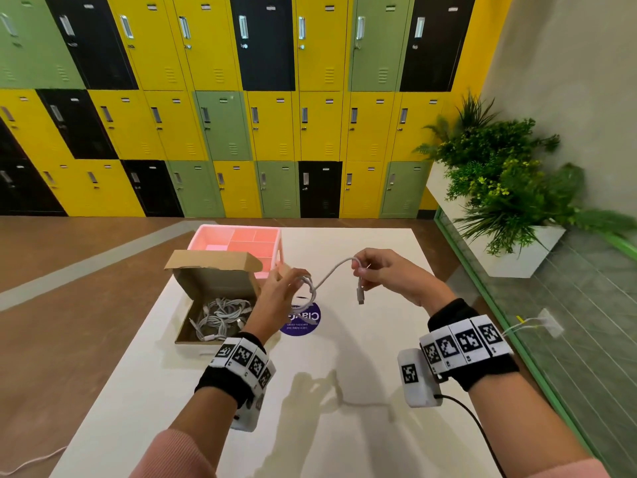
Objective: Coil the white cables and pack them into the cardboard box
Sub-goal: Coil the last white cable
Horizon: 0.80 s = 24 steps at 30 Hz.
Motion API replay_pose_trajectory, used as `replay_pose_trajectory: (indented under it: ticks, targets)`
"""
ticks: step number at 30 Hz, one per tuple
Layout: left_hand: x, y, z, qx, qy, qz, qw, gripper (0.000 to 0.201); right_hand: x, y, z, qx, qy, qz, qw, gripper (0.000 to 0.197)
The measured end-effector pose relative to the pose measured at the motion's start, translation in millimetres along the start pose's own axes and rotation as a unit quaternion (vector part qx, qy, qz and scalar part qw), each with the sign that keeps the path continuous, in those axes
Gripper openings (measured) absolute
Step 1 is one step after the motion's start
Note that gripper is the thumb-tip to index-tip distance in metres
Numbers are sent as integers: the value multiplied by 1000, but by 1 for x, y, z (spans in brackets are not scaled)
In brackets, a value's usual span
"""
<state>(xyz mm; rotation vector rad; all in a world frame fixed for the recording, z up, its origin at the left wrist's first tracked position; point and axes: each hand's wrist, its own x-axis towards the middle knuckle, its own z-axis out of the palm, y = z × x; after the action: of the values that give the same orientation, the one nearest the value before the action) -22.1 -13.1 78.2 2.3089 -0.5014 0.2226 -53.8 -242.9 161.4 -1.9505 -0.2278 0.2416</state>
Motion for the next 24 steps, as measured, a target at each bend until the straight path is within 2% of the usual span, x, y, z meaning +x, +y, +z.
replay_pose_trajectory:
  ticks: [4,8,13,18,20,24]
  targets:
    - [2,-6,7,42,-48,51,997,43,3,1,0,12,42,1,999,20]
    - [7,-2,9,116,-49,59,990,27,4,0,0,22,67,0,998,20]
    - [9,-2,7,175,-40,58,982,18,2,-1,-2,39,82,4,996,20]
    - [4,4,1,174,-40,-11,984,10,0,5,-3,54,71,5,996,21]
    - [6,5,-3,154,-28,-55,986,13,-1,7,-1,59,66,10,996,19]
    - [11,8,-7,4,12,-144,989,19,0,11,3,68,58,25,996,16]
